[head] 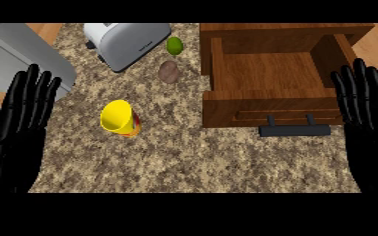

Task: Pick up the cup, place it into the drawer and close the drawer

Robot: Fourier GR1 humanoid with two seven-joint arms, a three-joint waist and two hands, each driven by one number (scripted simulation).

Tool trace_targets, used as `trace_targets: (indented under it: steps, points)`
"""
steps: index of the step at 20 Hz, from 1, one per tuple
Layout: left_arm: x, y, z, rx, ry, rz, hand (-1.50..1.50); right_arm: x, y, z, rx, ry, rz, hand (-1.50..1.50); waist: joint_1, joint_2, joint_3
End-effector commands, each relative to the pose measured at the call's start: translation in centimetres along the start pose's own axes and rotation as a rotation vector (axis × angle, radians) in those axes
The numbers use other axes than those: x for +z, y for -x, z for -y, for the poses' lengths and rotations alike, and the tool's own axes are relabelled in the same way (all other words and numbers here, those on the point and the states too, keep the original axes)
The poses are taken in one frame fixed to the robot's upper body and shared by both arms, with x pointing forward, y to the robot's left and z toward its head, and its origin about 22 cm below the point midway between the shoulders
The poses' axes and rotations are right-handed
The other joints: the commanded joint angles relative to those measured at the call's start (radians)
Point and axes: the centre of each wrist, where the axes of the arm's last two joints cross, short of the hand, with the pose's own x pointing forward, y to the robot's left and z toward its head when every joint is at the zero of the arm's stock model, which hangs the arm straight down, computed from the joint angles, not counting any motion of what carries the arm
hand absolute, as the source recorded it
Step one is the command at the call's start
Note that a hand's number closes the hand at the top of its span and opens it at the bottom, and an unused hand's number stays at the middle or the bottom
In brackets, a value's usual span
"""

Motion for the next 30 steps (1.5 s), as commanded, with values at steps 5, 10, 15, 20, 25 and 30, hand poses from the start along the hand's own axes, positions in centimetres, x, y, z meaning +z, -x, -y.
trace_targets:
  steps: [5, 10, 15, 20, 25, 30]
  points:
    - [-3.9, 2.1, 3.0, 0.020, -0.012, 0.082, -1.50, -0.7, -0.3, -1.6, -0.060, -0.015, 0.002, -1.50, 0.008, -0.001, -0.027]
    - [-3.6, 2.6, 3.3, 0.223, -0.070, -0.041, -1.50, -0.8, -1.1, 0.2, -0.182, -0.085, -0.080, -1.50, 0.009, -0.002, -0.027]
    - [-4.8, 2.8, 4.8, 0.236, -0.059, -0.038, -1.50, -0.3, -1.1, -1.3, -0.171, -0.075, -0.074, -1.50, 0.011, -0.003, -0.026]
    - [-4.6, 4.1, 6.1, 0.233, -0.062, -0.058, -1.50, -1.3, 0.1, -0.9, -0.152, -0.076, -0.079, -1.50, 0.012, -0.002, -0.026]
    - [-5.1, 4.0, 6.0, 0.229, -0.070, -0.060, -1.50, -1.7, -0.5, -1.1, -0.185, -0.081, -0.074, -1.50, 0.013, -0.002, -0.026]
    - [-6.0, 4.6, 3.5, 0.215, -0.130, -0.071, -1.50, -1.6, 1.6, -0.4, -0.187, -0.069, -0.086, -1.50, 0.013, -0.002, -0.026]
